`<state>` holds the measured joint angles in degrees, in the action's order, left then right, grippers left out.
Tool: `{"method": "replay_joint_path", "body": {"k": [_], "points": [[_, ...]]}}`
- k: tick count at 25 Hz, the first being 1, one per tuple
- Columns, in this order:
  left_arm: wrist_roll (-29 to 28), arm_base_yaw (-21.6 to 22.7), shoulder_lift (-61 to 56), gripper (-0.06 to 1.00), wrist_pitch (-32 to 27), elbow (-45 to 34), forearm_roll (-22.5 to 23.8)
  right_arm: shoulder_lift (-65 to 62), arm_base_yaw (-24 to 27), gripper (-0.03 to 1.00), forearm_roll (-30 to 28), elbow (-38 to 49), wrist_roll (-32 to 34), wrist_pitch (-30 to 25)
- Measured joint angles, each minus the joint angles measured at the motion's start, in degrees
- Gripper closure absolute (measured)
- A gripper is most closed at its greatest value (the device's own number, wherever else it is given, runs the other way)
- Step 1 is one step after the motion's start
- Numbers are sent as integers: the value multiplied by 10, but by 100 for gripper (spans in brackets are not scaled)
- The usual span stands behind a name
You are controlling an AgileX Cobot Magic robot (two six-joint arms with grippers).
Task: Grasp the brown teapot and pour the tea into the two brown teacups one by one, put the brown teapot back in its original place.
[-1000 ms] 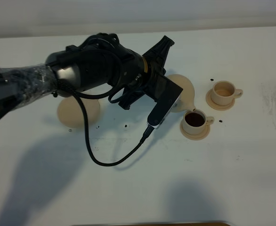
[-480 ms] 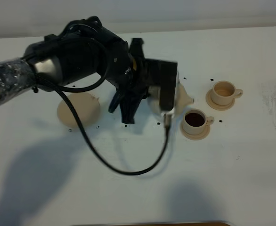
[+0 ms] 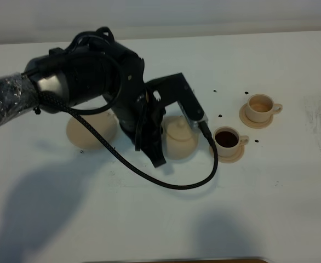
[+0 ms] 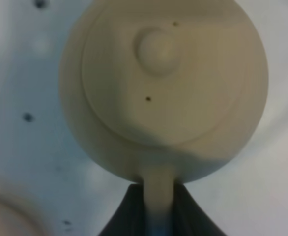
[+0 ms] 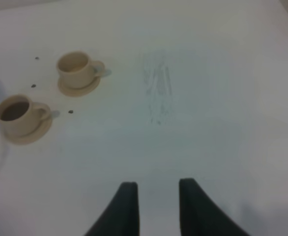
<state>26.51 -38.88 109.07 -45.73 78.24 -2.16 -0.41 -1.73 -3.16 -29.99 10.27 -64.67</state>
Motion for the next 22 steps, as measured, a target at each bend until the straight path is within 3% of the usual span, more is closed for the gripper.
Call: {"method": "replay_joint_path", "body": {"k": [12, 22], "points": [[-2, 0, 16, 86, 112, -71, -24, 0, 0, 75, 0, 0, -1, 0], [-2, 0, 21, 86, 130, -79, -24, 0, 0, 75, 0, 0, 0, 0]]}}
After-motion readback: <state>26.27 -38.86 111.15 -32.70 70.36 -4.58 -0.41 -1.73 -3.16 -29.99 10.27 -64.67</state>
